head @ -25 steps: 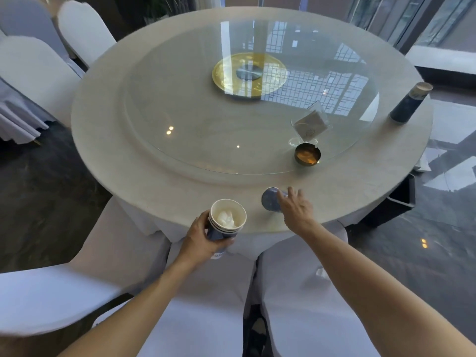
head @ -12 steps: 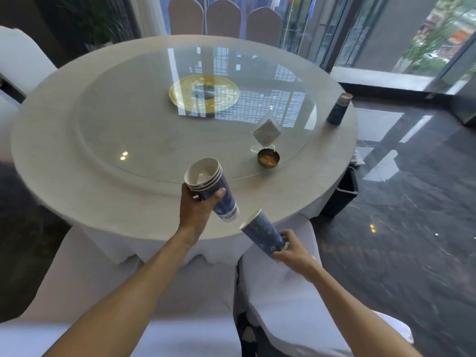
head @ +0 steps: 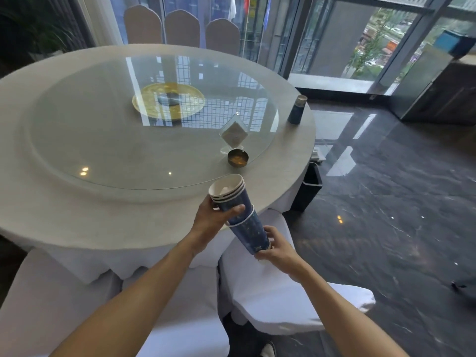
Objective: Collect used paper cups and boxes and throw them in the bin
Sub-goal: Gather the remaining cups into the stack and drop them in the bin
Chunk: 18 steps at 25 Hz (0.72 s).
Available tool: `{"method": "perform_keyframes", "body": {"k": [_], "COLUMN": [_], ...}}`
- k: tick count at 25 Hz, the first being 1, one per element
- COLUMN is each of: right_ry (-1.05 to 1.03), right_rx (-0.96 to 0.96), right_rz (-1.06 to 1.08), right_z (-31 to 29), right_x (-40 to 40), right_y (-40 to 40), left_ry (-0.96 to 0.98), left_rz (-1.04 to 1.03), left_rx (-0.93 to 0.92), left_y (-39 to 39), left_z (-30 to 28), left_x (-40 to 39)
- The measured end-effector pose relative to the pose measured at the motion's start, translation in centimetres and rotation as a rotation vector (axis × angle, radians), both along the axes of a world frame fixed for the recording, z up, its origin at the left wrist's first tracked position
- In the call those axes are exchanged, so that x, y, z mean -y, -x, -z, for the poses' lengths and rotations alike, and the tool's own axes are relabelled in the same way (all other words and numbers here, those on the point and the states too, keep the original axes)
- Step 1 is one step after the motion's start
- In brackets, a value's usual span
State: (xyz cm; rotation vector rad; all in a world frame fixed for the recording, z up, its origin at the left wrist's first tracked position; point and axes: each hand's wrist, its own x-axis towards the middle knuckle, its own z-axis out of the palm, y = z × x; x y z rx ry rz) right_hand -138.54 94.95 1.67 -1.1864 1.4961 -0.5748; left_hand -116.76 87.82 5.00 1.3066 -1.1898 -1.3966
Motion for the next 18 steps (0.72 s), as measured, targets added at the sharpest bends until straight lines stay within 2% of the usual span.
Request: {"method": "perform_keyframes", "body": {"k": [5,12,15,18], "right_ry": [0.013,0.034,0.203,0.356], "right_rx": [0.096,0.106,0.021,-0.081], "right_rz": [0.014,-0.082,0.02,-0.066], "right_z": [-0.7,-1.6,-2.8,-4.7], "right_x": [-0.5,-0.2,1.1,2.4], "right_y": [1.9,7.3,10.7,13.1], "left_ry": [-0.032,-0.022,-0.015,0.006], "left_rz": [0.129,0.028,0.03,0.055], "left_rx": [0.077,0.172,0.269,0.348], "left_y": [3.3,9.2,12.1,15.3], "left_z": [0.3,0.3,0.3,0.8], "left_x": [-1.2,-2.6,-3.8,-4.8]}}
